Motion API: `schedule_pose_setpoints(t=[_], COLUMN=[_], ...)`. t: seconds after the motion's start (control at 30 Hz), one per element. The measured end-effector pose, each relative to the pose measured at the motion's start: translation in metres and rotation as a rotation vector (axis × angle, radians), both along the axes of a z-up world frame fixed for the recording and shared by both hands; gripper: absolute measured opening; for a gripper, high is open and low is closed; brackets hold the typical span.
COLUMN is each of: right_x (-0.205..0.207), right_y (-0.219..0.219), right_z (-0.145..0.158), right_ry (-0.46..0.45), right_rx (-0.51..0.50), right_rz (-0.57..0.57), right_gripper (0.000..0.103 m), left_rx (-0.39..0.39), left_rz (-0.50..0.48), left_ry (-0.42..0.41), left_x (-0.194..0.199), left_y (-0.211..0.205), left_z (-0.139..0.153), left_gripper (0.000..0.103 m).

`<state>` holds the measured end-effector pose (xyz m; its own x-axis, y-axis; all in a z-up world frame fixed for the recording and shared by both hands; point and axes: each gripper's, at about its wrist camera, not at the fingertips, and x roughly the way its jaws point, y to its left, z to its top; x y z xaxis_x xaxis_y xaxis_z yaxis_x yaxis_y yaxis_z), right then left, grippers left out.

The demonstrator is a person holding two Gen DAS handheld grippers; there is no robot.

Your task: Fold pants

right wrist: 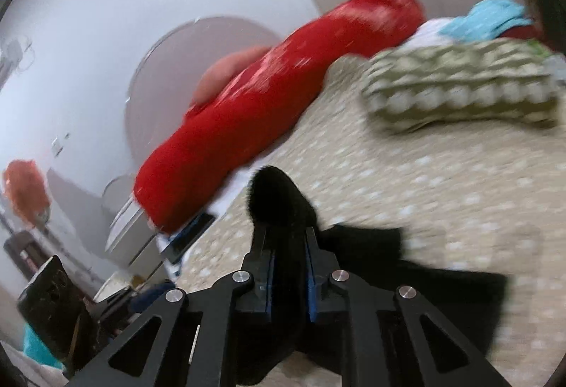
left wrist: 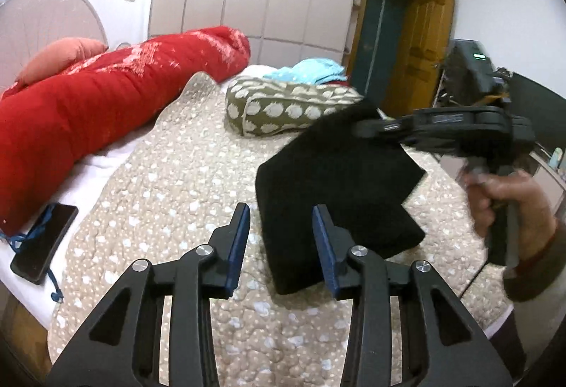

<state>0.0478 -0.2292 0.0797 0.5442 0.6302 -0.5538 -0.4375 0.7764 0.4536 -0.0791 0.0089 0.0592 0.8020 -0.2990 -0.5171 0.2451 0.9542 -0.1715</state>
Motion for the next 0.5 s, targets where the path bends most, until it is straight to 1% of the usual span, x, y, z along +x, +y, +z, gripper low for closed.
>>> schedule_pose_setpoints(t=[0.07,0.1,0.17,0.2,0.23,0.3,0.33,0.37,0.4,0.43,0.47,0.5], right_x=[-0.002,-0.002,0.0,0.001,0.0,-0.005,-0.007,-0.007,-0.007,-0.008,-0.007,-0.004], right_y=[-0.029,-0.041,-0.06,-0.066,-0.07,-0.071,-0.067,-0.062,-0.056,-0.05,-0.047,-0.043], right_z=[-0.001,-0.006,-0.022,-0.031,-0.04,-0.05,-0.053,-0.056,-0.059,-0.063,-0.067,-0.074], right_ry=[0.009,0.027,0.066,0.087,0.112,0.145,0.157,0.164,0.171,0.18,0.185,0.198], right_rx=[-0.03,-0.037,-0.09,-0.114,-0.109,-0.039,0.0,0.026,0.043,0.06,0.077,0.094], right_rz=[-0.063,-0.09,-0.16,-0.189,-0.195,-0.156,-0.127,-0.105,-0.089,-0.082,-0.082,-0.086], right_gripper=[0.012,0.012,0.011,0.012,0.012,0.012,0.014,0.021,0.042,0.052,0.057,0.057], left_rx=[-0.002,-0.006,0.005,0.012,0.021,0.015,0.009,0.011,0.018,0.024,0.03,0.034], left_rz=[0.008,0.007,0.005,0.005,0.008,0.003,0.0,0.0,0.001,0.002,0.003,0.004], left_ry=[0.041,0.054,0.08,0.087,0.102,0.128,0.136,0.141,0.143,0.145,0.149,0.153], left_x=[0.01,0.016,0.027,0.022,0.026,0.028,0.029,0.03,0.03,0.031,0.031,0.031], left_y=[-0.004,-0.005,-0.013,-0.017,-0.021,-0.029,-0.031,-0.031,-0.033,-0.034,-0.034,-0.034], left_z=[-0.006,-0.01,-0.016,-0.018,-0.022,-0.024,-0.026,-0.028,-0.029,-0.03,-0.032,-0.033], left_gripper=[0.036,0.036,0.036,0.036,0.036,0.036,0.036,0.036,0.036,0.036,0.036,0.036])
